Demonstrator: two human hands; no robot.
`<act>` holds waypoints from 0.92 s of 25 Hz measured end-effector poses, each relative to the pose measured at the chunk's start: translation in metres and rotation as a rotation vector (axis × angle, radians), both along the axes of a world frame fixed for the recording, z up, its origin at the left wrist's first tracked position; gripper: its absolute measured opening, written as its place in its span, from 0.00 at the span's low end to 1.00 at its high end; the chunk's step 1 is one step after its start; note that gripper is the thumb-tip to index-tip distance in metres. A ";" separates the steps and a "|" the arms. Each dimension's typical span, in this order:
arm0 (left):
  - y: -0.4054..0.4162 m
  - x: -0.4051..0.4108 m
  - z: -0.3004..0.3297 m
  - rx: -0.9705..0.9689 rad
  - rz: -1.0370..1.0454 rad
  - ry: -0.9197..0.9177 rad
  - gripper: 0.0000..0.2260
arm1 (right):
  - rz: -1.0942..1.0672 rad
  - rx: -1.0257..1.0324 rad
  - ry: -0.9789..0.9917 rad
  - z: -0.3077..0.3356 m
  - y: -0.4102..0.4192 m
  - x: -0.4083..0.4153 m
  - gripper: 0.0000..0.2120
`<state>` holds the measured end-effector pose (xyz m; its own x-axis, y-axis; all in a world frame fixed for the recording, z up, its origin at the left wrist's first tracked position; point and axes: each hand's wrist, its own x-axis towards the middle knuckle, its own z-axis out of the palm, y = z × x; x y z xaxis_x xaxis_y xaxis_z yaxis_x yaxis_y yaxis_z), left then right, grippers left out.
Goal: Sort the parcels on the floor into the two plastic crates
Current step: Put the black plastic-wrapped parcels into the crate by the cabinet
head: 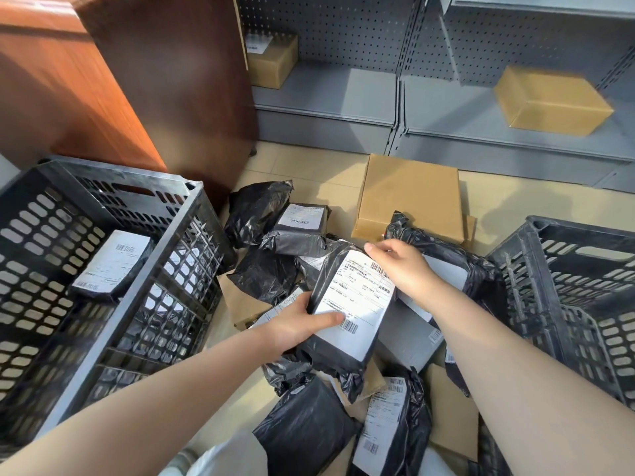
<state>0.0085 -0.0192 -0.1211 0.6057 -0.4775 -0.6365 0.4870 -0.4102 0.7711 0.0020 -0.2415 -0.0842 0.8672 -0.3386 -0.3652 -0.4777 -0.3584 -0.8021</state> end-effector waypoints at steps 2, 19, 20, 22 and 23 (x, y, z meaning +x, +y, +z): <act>0.006 0.001 0.003 -0.021 0.029 0.027 0.26 | -0.068 0.057 0.006 0.003 -0.003 -0.005 0.19; 0.102 0.065 0.079 -0.061 0.272 -0.304 0.22 | 0.112 0.339 0.068 0.034 0.118 0.037 0.38; 0.111 0.069 0.085 -0.035 0.293 -0.354 0.22 | 0.115 0.303 0.047 0.036 0.128 0.043 0.40; 0.130 0.077 0.097 -0.028 0.308 -0.437 0.20 | 0.140 0.262 0.008 0.042 0.151 0.054 0.43; 0.141 0.081 0.103 -0.045 0.315 -0.462 0.17 | 0.156 0.270 -0.001 0.045 0.162 0.058 0.46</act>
